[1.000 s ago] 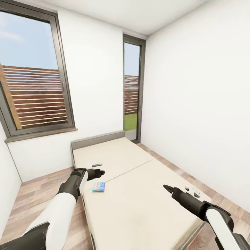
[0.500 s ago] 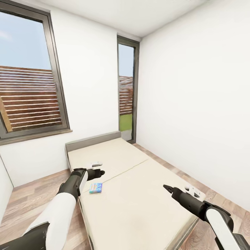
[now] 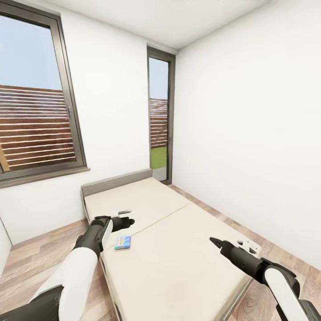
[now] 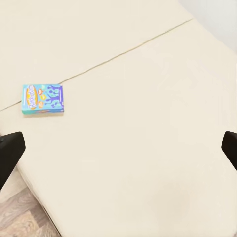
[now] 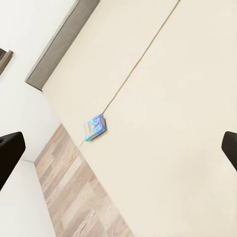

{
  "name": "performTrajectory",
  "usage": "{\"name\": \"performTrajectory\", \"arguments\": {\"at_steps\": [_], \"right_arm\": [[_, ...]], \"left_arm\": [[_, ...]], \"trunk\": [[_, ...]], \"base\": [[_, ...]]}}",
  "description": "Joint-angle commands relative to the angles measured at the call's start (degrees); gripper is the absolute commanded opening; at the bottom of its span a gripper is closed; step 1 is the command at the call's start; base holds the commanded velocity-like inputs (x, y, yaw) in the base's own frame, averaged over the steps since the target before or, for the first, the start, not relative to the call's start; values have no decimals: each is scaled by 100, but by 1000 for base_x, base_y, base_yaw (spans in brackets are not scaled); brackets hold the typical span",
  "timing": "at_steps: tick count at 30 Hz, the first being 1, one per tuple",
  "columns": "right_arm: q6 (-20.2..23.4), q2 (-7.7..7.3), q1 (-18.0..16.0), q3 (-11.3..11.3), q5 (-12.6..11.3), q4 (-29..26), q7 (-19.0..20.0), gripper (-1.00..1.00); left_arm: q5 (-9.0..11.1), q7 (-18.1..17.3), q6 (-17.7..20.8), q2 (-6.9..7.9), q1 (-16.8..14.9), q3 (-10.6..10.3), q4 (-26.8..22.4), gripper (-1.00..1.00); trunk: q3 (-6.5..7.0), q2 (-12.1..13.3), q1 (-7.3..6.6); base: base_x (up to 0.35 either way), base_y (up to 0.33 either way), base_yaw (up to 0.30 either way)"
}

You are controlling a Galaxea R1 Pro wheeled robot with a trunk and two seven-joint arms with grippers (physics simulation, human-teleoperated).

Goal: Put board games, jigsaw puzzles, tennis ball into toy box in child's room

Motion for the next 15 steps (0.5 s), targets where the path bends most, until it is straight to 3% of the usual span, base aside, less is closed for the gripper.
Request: {"name": "performTrajectory", "arguments": {"at_steps": [1,15], "right_arm": [[19,0,-3,-1,-60,-6,-52,100],[15,0,-4,-1,-60,-13,-51,100]], "left_arm": [[-60,-51,22,-8,-2,45,-10,100],[-60,-51,21,-8,-2,46,-10,100]], "trunk": [[2,-4,3],[16,-4,3]], "base": [[-1,180,-158],[0,42,-38]]}}
